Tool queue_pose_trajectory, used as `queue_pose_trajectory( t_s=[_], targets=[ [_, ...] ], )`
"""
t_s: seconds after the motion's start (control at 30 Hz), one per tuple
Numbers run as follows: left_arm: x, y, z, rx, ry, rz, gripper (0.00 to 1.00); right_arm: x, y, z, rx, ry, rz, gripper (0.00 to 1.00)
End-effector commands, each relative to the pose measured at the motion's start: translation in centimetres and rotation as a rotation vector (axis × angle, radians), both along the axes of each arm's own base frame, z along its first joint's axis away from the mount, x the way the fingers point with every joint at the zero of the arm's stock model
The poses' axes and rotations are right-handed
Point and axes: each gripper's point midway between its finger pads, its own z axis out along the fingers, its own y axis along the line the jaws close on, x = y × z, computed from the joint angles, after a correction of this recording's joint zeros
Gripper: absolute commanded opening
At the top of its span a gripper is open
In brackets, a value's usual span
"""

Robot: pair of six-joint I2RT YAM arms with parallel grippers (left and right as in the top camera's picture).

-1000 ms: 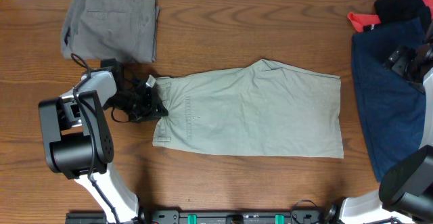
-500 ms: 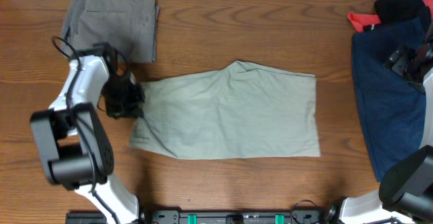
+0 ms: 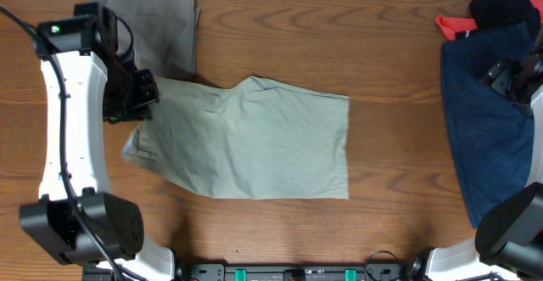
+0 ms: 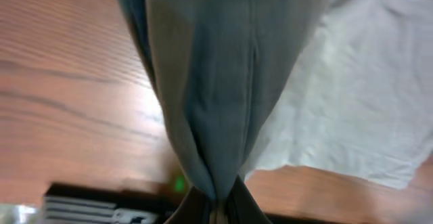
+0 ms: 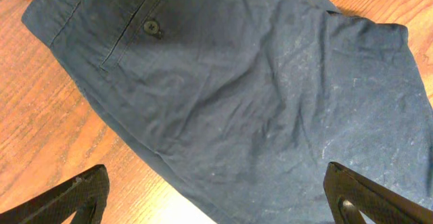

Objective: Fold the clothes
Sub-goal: 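Lift the left edge and fold it rightward over the shorts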

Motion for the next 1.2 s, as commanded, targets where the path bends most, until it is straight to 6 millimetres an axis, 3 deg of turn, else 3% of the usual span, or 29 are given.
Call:
queue_pose_trajectory(
  t_s=[0.0,0.13,0.57,1.0,1.17],
  targets=[
    [-0.1,-0.1,3.6,0.098,-0.077,-0.04,0.06,-0.1,-0.7,0.2,-0.011,-0.006,-0.028,0.99],
    [-0.4,-1.9,5.0,0.1,-0.091,-0.102,0.06,-0.1,-0.7,0.2,-0.011,-0.006,-0.028,0.99],
    [1.3,-10.2,5.0,0.071,-0.191,-0.263,0.06,-0.1,-0.7,0.2,-0.011,-0.006,-0.028,0.99],
    [2.4,-17.5,1.9,-0.021,-0.229,-0.339,0.06,0.0,-0.7,0.2,-0.011,-0.006,-0.028,0.99],
    [2.1,-18.6,0.9,-0.011,-0.227,-0.362,0.06,-0.1,-0.7,0.2,-0.011,-0.006,-0.028,0.99]
  ],
)
